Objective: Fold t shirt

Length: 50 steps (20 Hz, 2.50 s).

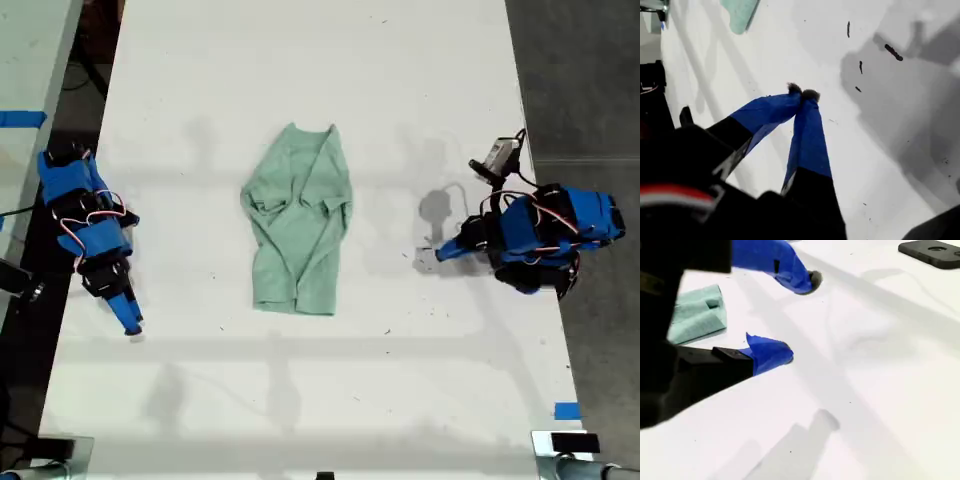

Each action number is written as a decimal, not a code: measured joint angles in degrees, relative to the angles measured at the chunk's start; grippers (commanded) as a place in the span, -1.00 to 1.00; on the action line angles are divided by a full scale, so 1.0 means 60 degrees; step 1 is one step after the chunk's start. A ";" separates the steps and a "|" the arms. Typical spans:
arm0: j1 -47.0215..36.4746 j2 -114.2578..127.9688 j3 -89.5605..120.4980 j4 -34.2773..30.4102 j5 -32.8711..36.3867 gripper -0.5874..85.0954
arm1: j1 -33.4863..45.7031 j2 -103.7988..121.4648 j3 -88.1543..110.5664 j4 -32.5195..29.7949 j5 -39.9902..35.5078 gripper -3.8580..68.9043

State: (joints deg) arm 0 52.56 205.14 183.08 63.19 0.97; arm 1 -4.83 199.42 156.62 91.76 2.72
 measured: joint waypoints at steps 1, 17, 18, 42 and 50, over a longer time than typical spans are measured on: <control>0.0000 0.0000 0.0000 0.0000 0.0000 -0.55 | -0.0088 0.0000 0.0000 0.0000 0.0000 -0.87; -1.4692 0.0000 0.0029 -0.0190 0.2080 -0.73 | 0.2432 -0.7266 -0.4541 -0.1084 -0.2417 -0.60; -1.5703 0.0000 0.0029 -0.0176 0.1597 -0.73 | 0.3120 -0.7998 -0.5098 -0.1187 -0.2959 -0.59; -1.2744 0.0000 0.0000 -0.0234 -0.1758 -0.99 | 0.3135 -1.6904 -1.1660 -0.0864 -0.4043 -0.71; -0.9961 -0.1816 -0.0967 -0.2124 -0.2388 -0.73 | 0.1494 -2.0420 -1.6699 0.0835 -0.3252 -0.37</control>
State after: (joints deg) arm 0 -7.21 194.24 177.28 50.45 -13.36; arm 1 4.13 76.90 56.43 96.77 -16.79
